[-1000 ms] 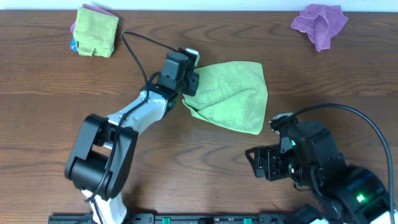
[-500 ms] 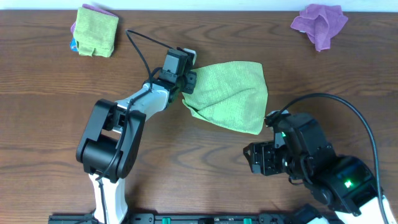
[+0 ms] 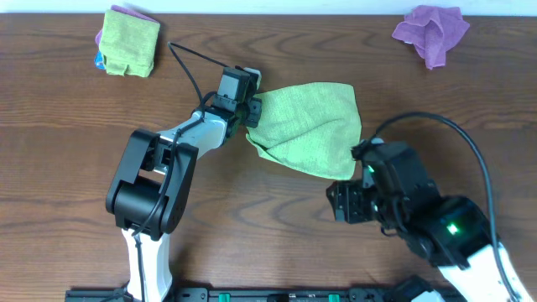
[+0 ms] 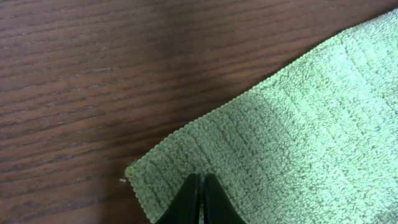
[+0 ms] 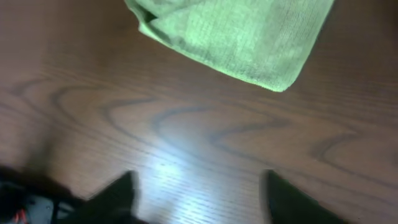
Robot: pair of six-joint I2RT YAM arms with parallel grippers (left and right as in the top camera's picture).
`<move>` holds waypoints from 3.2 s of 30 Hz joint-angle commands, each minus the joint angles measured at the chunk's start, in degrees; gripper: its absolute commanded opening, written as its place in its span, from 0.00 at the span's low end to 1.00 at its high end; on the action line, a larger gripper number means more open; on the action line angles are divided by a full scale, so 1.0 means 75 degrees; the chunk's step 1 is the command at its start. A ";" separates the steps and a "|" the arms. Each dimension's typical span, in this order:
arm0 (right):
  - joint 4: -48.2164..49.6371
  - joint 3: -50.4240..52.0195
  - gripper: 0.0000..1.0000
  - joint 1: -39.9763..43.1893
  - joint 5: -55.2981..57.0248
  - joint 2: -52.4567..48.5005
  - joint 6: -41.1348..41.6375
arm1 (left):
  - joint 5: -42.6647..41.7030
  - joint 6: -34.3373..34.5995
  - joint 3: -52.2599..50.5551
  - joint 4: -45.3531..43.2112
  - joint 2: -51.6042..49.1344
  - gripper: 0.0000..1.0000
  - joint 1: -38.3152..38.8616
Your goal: Fold the cloth
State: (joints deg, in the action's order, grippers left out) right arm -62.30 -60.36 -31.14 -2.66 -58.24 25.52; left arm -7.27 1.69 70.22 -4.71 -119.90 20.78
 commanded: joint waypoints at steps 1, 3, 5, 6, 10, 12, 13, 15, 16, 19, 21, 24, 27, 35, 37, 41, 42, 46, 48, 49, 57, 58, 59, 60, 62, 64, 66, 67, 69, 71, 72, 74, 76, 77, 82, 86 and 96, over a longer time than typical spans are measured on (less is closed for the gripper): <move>0.0187 -0.0137 0.15 -0.0052 0.0452 -0.0522 0.0079 | 0.0055 0.0090 0.0169 0.0003 -0.0143 0.06 -0.0035; 0.0472 -0.0137 0.01 -0.0052 0.0516 -0.0903 0.0079 | 0.0052 0.0090 0.0169 0.0017 -0.0154 0.06 -0.0035; 0.0764 -0.0137 0.02 -0.0052 0.0525 -0.1244 0.0082 | 0.0052 0.0090 0.0169 0.0038 -0.0160 0.06 -0.0035; 0.0903 -0.0137 0.01 -0.0052 0.0525 -0.1422 0.0079 | 0.0055 0.0090 0.0169 0.0050 -0.0160 0.06 -0.0035; 0.1617 -0.0137 0.01 -0.0052 0.0481 -0.2276 0.0085 | 0.0055 0.0090 0.0169 0.0052 -0.0160 0.06 -0.0035; 0.1990 -0.0137 0.02 -0.0052 0.0335 -0.2632 0.0082 | 0.0055 0.0090 0.0169 0.0055 -0.0160 0.06 -0.0035; 0.2212 -0.0137 0.02 -0.0052 0.0198 -0.2812 0.0082 | 0.0055 0.0090 0.0169 0.0055 -0.0160 0.06 -0.0035; 0.2702 -0.0137 0.02 -0.0052 -0.0090 -0.3203 0.0082 | 0.0052 0.0090 0.0169 0.0050 -0.0160 0.06 -0.0035; 0.2935 -0.0137 0.01 -0.0052 -0.0181 -0.3410 0.0082 | 0.0055 0.0090 0.0169 0.0050 -0.0160 0.06 -0.0035; 0.3512 -0.0137 0.02 -0.0052 -0.0455 -0.3984 0.0087 | 0.0055 0.0090 0.0169 0.0052 -0.0160 0.06 -0.0035; 0.3928 -0.0137 0.02 -0.0055 -0.0720 -0.4334 0.0111 | 0.0055 0.0090 0.0169 0.0052 -0.0160 0.06 -0.0035; 0.4529 -0.0137 0.02 -0.0061 -0.0941 -0.4849 0.0230 | 0.0055 0.0090 0.0169 0.0050 -0.0160 0.06 -0.0035; 0.4940 -0.0137 0.02 -0.0058 -0.0941 -0.5286 0.0373 | 0.0055 0.0090 0.0169 0.0052 -0.0160 0.06 -0.0035; 0.5831 -0.0137 0.02 -0.0061 -0.1457 -0.6219 0.0714 | 0.0052 0.0090 0.0169 0.0052 -0.0160 0.06 -0.0035; 0.5933 -0.0137 0.02 -0.0061 -0.1661 -0.6347 0.0720 | 0.0055 0.0090 0.0169 0.0052 -0.0160 0.06 -0.0035; 0.5968 -0.0137 0.02 -0.0061 -0.1763 -0.6423 0.0764 | 0.0052 0.0090 0.0169 0.0050 -0.0160 0.06 -0.0035; 0.5968 -0.0137 0.02 -0.0061 -0.1719 -0.6426 0.0764 | 0.0052 0.0093 0.0169 0.0050 -0.0160 0.06 -0.0035; 0.5977 -0.0137 0.02 -0.0085 -0.1588 -0.6487 0.0764 | 0.0052 0.0152 0.0169 0.0052 -0.0160 0.06 -0.0035; 0.5974 -0.0137 0.02 -0.0137 -0.1533 -0.6604 0.0761 | 0.0052 0.0152 0.0169 0.0050 -0.0160 0.06 -0.0035; 0.5974 -0.0137 0.02 -0.0166 -0.1533 -0.6665 0.0761 | 0.0055 0.0149 0.0169 0.0050 -0.0160 0.06 -0.0035; 0.5963 -0.0137 0.02 -0.0312 -0.1539 -0.7085 0.0764 | 0.0055 0.0149 0.0169 0.0052 -0.0160 0.06 -0.0035; 0.5887 -0.0137 0.01 -0.0312 -0.1542 -0.7105 0.0764 | 0.0055 0.0149 0.0169 0.0052 -0.0160 0.06 -0.0035; 0.5799 -0.0137 0.02 -0.0312 -0.1542 -0.7111 0.0764 | 0.0055 0.0149 0.0169 0.0052 -0.0160 0.06 -0.0035; 0.5683 -0.0137 0.02 -0.0312 -0.1542 -0.7111 0.0764 | 0.0058 0.0146 0.0169 0.0055 -0.0160 0.06 -0.0035; 0.5243 -0.0137 0.02 -0.0312 -0.1539 -0.7111 0.0740 | 0.0064 0.0146 0.0169 0.0058 -0.0160 0.06 -0.0035; 0.4762 -0.0137 0.02 -0.0309 -0.1533 -0.7108 0.0615 | 0.0210 0.0143 0.0169 0.0079 -0.0160 0.06 -0.0035; 0.4418 -0.0137 0.02 -0.0309 -0.1515 -0.7108 0.0551 | 0.0405 0.0140 0.0169 0.0117 -0.0160 0.06 -0.0035; 0.4272 -0.0137 0.02 -0.0309 -0.1495 -0.7108 0.0533 | 0.0475 0.0111 0.0169 0.0140 -0.0160 0.06 -0.0041; 0.4001 -0.0137 0.01 -0.0303 -0.1472 -0.7108 0.0530 | 0.0487 -0.0009 0.0169 0.0154 -0.0160 0.06 -0.0070; 0.3824 -0.0137 0.01 -0.0303 -0.1475 -0.7108 0.0530 | 0.0487 -0.0047 0.0169 0.0169 -0.0160 0.06 -0.0099; 0.3684 -0.0137 0.02 -0.0303 -0.1475 -0.7108 0.0530 | 0.0487 -0.0061 0.0169 0.0175 -0.0160 0.06 -0.0128; 0.3442 -0.0140 0.02 -0.0303 -0.1478 -0.7108 0.0533 | 0.0495 -0.0064 0.0169 0.0184 -0.0160 0.06 -0.0192; 0.3214 -0.0140 0.02 -0.0303 -0.1478 -0.7105 0.0533 | 0.0493 -0.0102 0.0169 0.0178 -0.0160 0.06 -0.0277; 0.3083 -0.0140 0.02 -0.0303 -0.1478 -0.7090 0.0533 | 0.0493 -0.0125 0.0169 0.0181 -0.0160 0.06 -0.0326; 0.2588 -0.0152 0.01 -0.0303 -0.1478 -0.7047 0.0533 | 0.0475 -0.0181 0.0169 0.0178 -0.0160 0.06 -0.0565; 0.2410 -0.0152 0.01 -0.0303 -0.1486 -0.7012 0.0533 | 0.0431 -0.0379 0.0172 0.0154 -0.0160 0.06 -0.0632; 0.2378 -0.0431 0.02 -0.0306 -0.1716 -0.6324 0.0233 | 0.0431 -0.0428 0.0434 0.0268 -0.0020 0.06 -0.0632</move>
State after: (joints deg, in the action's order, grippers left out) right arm -44.18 -63.72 -32.84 -16.73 -108.22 29.08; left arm -5.10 -0.36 71.13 -3.03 -119.90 16.27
